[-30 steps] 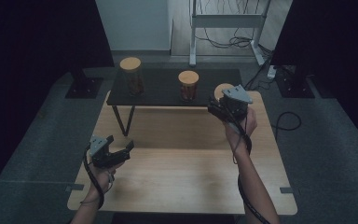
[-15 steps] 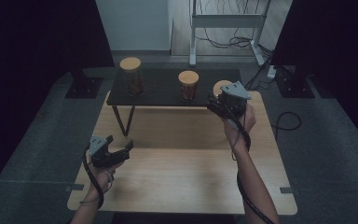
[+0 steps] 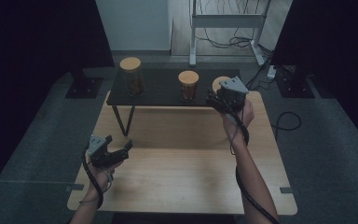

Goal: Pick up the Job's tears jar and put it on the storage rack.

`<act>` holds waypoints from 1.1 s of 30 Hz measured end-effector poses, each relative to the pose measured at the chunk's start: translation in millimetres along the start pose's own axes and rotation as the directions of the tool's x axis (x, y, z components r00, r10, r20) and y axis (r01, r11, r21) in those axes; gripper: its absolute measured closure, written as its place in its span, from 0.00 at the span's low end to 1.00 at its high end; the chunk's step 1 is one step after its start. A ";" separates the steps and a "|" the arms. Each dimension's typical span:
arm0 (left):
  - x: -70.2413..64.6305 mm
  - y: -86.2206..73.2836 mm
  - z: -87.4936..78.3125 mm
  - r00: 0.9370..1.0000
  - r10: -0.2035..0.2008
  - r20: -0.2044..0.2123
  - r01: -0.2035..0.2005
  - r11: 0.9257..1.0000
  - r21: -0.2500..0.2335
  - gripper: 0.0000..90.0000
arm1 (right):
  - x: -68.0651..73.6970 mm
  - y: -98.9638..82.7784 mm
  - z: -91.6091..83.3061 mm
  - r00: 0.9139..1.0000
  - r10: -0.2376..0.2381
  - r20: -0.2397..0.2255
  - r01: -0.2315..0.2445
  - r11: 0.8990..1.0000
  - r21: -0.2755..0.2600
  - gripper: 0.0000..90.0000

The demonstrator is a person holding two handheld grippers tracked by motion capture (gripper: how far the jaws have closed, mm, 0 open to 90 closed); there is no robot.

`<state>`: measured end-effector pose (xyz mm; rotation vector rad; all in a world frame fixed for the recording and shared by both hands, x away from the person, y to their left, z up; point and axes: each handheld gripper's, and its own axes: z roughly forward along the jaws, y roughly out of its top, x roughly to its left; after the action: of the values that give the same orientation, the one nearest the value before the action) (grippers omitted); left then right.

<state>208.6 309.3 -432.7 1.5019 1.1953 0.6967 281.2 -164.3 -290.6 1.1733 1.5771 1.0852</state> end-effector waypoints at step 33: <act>3.7 -0.5 0.9 1.000 -0.010 -0.013 0.010 1.000 0.004 0.09 | -3.0 4.6 29.7 1.000 0.023 0.015 -0.023 1.000 0.021 0.28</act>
<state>210.5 312.4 -434.0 1.4962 1.2138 0.6989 311.2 -162.1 -293.1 1.2131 1.5705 1.0749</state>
